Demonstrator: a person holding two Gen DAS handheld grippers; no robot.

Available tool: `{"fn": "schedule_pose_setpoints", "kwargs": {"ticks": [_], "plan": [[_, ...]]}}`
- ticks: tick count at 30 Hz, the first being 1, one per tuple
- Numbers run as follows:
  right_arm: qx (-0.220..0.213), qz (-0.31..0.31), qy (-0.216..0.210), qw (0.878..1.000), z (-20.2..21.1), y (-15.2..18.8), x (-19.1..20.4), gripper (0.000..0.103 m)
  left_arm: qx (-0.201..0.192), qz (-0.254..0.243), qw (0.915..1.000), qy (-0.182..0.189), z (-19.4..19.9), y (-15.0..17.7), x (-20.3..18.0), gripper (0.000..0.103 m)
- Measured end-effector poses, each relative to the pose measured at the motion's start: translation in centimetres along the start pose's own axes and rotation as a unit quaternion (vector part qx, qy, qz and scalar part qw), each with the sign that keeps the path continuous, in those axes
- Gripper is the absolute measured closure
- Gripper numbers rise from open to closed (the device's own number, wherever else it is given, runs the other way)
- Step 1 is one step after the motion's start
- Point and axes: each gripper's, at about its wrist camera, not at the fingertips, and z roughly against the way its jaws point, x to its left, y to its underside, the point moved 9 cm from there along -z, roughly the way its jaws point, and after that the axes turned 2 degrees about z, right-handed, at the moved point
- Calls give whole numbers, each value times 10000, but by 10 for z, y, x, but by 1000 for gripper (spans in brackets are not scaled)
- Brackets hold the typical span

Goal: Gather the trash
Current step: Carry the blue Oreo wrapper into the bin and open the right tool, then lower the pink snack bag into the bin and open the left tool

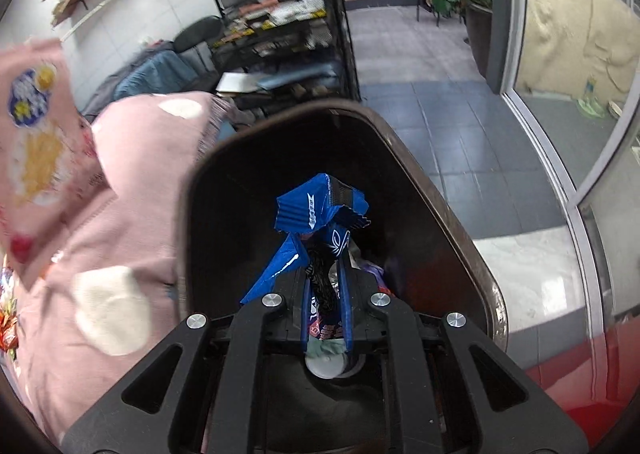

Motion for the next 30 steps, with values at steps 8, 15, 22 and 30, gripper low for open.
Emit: {"fn": "schedule_pose_setpoints", "kwargs": {"ticks": [8,15,22,30], "plan": [[4,-279,-113,9995,-13,12,-5,40,227,-169,9995,129,-20,6,-23,97],[-450,-529,-67,9976,14,4,-17,36,401,-330,9984,227,-37,10,-43,97],[-904,-930,193,9914,48,-13,-44,32,766,-475,9955,305,-64,24,-59,97],[-1001,-1321,433,9852,63,-18,-80,32,1198,-677,9898,380,-90,43,-75,97]]}}
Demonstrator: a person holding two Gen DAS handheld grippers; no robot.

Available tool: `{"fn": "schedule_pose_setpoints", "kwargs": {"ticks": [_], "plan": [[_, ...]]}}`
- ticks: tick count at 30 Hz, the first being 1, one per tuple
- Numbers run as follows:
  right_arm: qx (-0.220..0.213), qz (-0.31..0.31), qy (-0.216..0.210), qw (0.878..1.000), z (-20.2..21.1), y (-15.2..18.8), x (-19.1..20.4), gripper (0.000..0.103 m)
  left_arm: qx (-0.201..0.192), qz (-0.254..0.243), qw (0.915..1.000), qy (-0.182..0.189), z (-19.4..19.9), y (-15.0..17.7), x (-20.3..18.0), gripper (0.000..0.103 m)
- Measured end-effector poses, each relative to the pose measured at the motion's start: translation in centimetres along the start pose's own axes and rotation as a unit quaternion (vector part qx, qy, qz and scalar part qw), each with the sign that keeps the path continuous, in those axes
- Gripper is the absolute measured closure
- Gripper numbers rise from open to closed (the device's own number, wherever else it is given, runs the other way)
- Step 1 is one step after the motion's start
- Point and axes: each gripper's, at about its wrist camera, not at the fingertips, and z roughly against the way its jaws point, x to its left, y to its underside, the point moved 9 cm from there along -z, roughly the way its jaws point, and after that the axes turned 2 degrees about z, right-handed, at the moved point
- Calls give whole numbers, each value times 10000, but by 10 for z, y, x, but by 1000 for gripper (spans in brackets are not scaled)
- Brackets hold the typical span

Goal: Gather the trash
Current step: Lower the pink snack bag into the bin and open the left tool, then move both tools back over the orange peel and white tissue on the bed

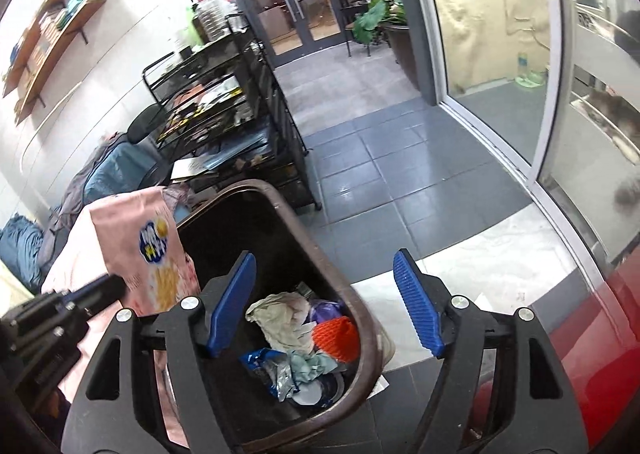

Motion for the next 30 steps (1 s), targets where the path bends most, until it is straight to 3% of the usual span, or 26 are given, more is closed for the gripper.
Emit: {"fn": "schedule_pose_setpoints", "kwargs": {"ticks": [6,7,8,9,10,11,14,30], "plan": [[-4,-98,74,9999,0,-5,-12,30,356,-75,9993,48,-18,13,-4,93],[-14,-100,82,9999,0,-5,-13,30,405,-108,9991,10,-20,15,-5,86],[-20,-100,88,9999,0,-5,-13,28,446,-148,9989,-38,-22,17,-5,67],[-32,-102,101,9999,0,-5,-14,26,447,-162,9989,-64,-23,19,-5,59],[-42,-119,115,9999,0,-6,-15,26,429,-157,9989,-56,-23,19,-5,45],[-44,-132,115,9998,0,-5,-15,25,408,-168,9990,-39,-21,19,-6,37],[-53,-178,127,9997,-1,-6,-18,23,324,-241,9992,-76,-20,19,-7,25],[-114,-45,-98,9999,3,-3,3,16,-301,-385,9979,-415,28,13,5,8]]}}
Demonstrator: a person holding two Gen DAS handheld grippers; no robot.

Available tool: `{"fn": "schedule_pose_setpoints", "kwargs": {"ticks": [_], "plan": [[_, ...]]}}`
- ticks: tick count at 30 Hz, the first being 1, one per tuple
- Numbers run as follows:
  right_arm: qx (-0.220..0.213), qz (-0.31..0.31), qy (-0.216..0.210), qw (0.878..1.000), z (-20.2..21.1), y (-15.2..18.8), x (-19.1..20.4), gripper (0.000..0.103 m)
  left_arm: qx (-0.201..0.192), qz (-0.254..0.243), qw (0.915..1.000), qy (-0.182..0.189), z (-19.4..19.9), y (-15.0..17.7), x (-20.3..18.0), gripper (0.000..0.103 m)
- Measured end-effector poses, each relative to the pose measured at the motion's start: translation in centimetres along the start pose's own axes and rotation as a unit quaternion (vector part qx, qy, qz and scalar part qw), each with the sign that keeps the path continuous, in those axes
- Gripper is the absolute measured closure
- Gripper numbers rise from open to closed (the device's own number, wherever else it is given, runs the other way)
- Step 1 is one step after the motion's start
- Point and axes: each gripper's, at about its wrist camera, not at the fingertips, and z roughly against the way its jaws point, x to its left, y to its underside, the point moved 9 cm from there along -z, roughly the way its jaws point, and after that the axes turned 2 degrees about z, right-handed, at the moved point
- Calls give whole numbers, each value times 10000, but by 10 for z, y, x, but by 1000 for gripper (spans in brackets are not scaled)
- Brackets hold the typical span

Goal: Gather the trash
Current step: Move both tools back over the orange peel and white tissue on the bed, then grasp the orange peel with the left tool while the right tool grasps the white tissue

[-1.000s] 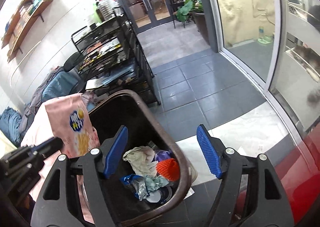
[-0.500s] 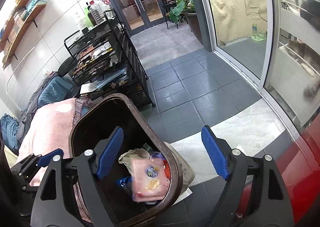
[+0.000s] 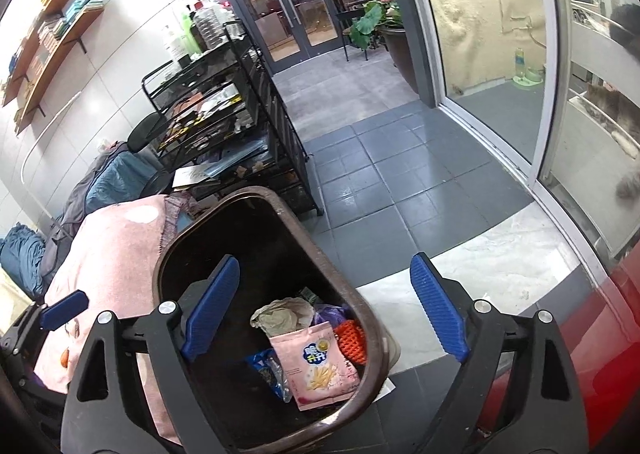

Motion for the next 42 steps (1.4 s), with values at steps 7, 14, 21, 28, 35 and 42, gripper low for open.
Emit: {"fn": "schedule_pose_setpoints", "kwargs": {"ticks": [7,14,21,28,35,42], "plan": [[114,345,-357,9987,-1,8,38,16,-151,297,9991,-272,28,18,36,8],[349,933,-921,9908,-4,26,105,16,38,924,9925,-799,50,55,111,7],[572,1619,-1523,9733,-3,51,181,16,369,1581,9751,-1512,72,102,198,7],[712,2148,-1901,9553,3,73,239,16,1059,1366,9645,-1996,65,143,264,8],[864,2532,-2106,9402,7,93,286,16,1600,974,9621,-1983,40,164,294,19],[973,2792,-2225,9290,2,104,321,16,1505,929,9666,-1855,40,168,282,68]]}}
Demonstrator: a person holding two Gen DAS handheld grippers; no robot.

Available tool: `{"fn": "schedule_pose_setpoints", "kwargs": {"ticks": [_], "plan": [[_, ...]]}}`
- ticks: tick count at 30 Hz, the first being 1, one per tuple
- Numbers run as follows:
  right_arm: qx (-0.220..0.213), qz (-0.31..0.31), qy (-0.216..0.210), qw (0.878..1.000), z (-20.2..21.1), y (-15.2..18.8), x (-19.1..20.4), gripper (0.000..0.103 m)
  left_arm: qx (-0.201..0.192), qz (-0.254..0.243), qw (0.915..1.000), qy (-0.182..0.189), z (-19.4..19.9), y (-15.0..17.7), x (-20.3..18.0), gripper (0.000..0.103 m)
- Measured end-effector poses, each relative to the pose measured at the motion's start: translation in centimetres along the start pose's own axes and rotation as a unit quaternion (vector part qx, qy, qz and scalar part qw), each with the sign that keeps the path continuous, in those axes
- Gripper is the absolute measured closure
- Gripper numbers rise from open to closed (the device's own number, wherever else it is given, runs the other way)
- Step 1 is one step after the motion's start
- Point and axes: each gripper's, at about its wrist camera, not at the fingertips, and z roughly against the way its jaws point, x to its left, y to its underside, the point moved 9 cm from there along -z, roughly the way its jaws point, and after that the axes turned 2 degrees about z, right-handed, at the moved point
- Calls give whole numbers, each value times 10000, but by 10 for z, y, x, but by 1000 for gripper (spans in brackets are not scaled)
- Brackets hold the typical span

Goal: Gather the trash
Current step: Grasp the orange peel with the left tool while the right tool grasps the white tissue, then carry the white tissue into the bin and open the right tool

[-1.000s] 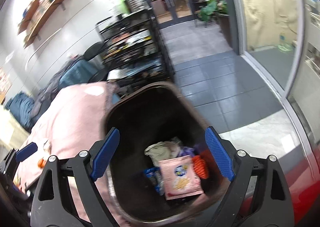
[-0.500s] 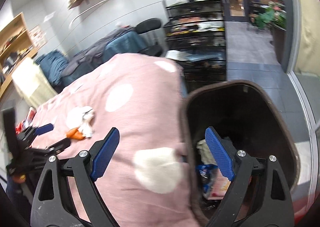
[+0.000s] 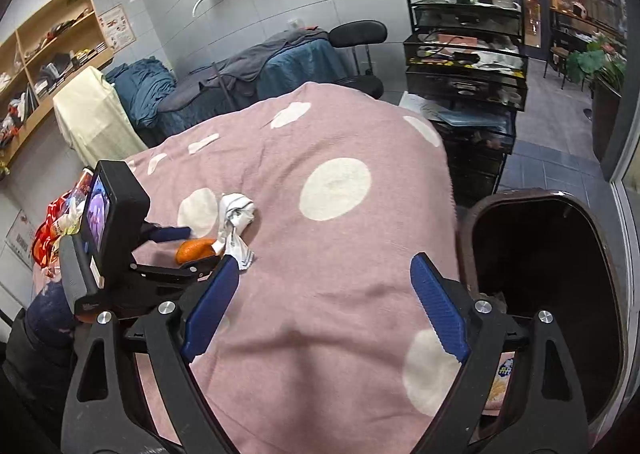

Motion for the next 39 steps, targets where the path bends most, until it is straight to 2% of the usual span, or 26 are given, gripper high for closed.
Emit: {"fn": "schedule_pose_setpoints", "kwargs": {"ticks": [6,11,16,18,22,24,26,27,35,39], "plan": [[279,220,-251,9991,-29,-9,28,16,-301,840,9960,9,23,11,27,78],[562,531,-428,9961,-57,-14,59,17,-615,1621,9848,-115,49,23,58,79],[1002,1059,-465,9882,-95,-15,91,23,-852,2013,9753,-312,70,36,67,79],[1256,1224,-328,9840,-112,-11,97,32,-901,2076,9732,-402,75,40,68,79],[1777,1358,-228,9744,-142,-3,102,47,-931,2204,9704,-342,77,40,67,79],[1875,1324,-223,9730,-151,-1,102,67,-937,2247,9694,-308,77,42,66,79],[1872,1260,-276,9738,-151,0,101,82,-941,2291,9685,-256,78,42,64,79],[1842,1224,-302,9748,-151,0,100,84,-941,2298,9684,-233,78,43,64,79],[1157,1064,-388,9868,-105,-8,88,86,-1047,2321,9670,-107,90,40,51,79],[1021,963,-475,9890,-85,-8,81,86,-1103,2280,9674,-42,95,37,40,79]]}}
